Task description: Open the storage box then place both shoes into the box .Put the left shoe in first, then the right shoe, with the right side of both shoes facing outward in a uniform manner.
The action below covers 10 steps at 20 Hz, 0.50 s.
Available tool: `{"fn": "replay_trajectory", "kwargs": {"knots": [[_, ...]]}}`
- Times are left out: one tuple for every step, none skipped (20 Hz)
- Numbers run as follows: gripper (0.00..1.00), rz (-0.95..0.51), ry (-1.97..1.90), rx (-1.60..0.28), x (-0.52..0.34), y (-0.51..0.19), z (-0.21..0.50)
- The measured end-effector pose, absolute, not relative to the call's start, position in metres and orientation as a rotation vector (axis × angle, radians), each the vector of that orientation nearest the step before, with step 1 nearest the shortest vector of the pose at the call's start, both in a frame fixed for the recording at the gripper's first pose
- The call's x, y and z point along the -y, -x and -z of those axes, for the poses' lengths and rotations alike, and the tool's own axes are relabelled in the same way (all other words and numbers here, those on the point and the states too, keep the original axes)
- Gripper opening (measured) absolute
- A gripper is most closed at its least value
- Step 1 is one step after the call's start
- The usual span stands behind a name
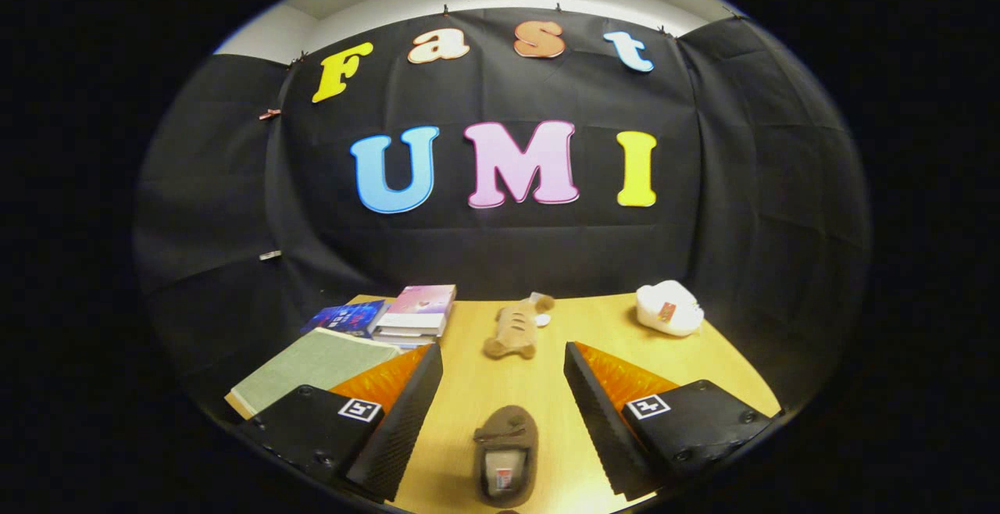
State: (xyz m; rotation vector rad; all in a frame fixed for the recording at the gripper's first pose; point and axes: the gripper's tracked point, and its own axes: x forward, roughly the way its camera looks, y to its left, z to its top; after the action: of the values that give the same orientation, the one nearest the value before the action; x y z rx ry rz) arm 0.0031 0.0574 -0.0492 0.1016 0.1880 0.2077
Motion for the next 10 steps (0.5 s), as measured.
{"fn": "replay_trajectory", "kwargs": {"knots": [[0.97,-0.25,-0.115,-0.211,-0.066,-0.003,0.055],[0.97,-0.3,-0.128,-0.24,-0.077,-0.003,0.063],[0.98,-0.34,-0.139,-0.265,-0.084,-0.003,0.069],[0.99,-0.388,-0.156,-0.296,-0.094,-0.002,0.076],[0.99,-0.437,-0.183,-0.331,-0.103,0.0,0.084],[0.99,-0.476,-0.208,-0.364,-0.111,0.003,0.091],[0.99,-0.518,-0.24,-0.401,-0.119,0.007,0.098],[0.99,-0.557,-0.271,-0.437,-0.128,0.01,0.107],[0.99,-0.597,-0.3,-0.472,-0.136,0.014,0.114],[0.98,-0.636,-0.328,-0.502,-0.144,0.016,0.122]]}}
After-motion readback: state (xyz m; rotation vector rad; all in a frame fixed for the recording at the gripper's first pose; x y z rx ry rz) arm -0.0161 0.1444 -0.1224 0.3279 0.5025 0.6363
